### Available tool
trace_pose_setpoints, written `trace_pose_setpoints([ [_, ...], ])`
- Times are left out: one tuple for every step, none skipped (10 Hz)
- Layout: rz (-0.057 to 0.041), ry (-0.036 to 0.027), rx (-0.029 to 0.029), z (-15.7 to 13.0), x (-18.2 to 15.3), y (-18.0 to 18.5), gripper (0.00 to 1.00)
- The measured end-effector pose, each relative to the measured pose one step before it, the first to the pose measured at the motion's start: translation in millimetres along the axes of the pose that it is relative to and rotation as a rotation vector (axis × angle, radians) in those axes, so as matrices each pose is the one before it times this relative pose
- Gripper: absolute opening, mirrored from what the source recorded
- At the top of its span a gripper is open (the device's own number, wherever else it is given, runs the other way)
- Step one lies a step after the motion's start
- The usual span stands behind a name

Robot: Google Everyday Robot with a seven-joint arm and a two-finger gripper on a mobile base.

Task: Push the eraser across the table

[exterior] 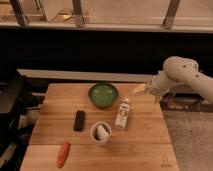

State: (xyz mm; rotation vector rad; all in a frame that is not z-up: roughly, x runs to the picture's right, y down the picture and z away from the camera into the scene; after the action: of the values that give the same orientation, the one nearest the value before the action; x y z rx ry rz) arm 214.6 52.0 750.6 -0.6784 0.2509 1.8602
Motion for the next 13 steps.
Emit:
trace_pose_setpoints([
  [0.00002, -0.00003, 0.00001, -0.01, -0.01, -0.01, 0.8],
  [-0.00005, 0.0, 0.00001, 0.0, 0.01, 0.01, 0.8],
  [-0.00001, -0.00001, 0.00002, 0.01, -0.01, 0.0, 0.8],
  [0.00005, -0.00003, -0.00001, -0.04, 0.0, 0.0, 0.78],
  [-0.00005, -0.00014, 0.00001, -0.11, -0.02, 0.04, 0.72],
  [-0.00001, 0.00002, 0.00001, 0.04, 0.0, 0.0, 0.64],
  [-0.00001, -0.00007, 0.00002, -0.03, -0.02, 0.0, 0.53],
  [-0.00006, 0.00005, 0.00002, 0.03, 0.01, 0.0, 0.41],
  [-0.00081, 0.00015, 0.00065, 0.09, 0.0, 0.01, 0.32],
  [-0.00454, -0.00093, 0.0011, 0.13, -0.86, 0.19, 0.22],
  [-0.0185, 0.00709, -0.00238, 6.07, -1.84, 5.82, 0.12],
  [-0.02241, 0.01275, -0.00588, 8.8, -1.94, 8.12, 0.03],
  [-0.02478, 0.0133, -0.00525, 9.33, -2.11, 9.76, 0.0],
])
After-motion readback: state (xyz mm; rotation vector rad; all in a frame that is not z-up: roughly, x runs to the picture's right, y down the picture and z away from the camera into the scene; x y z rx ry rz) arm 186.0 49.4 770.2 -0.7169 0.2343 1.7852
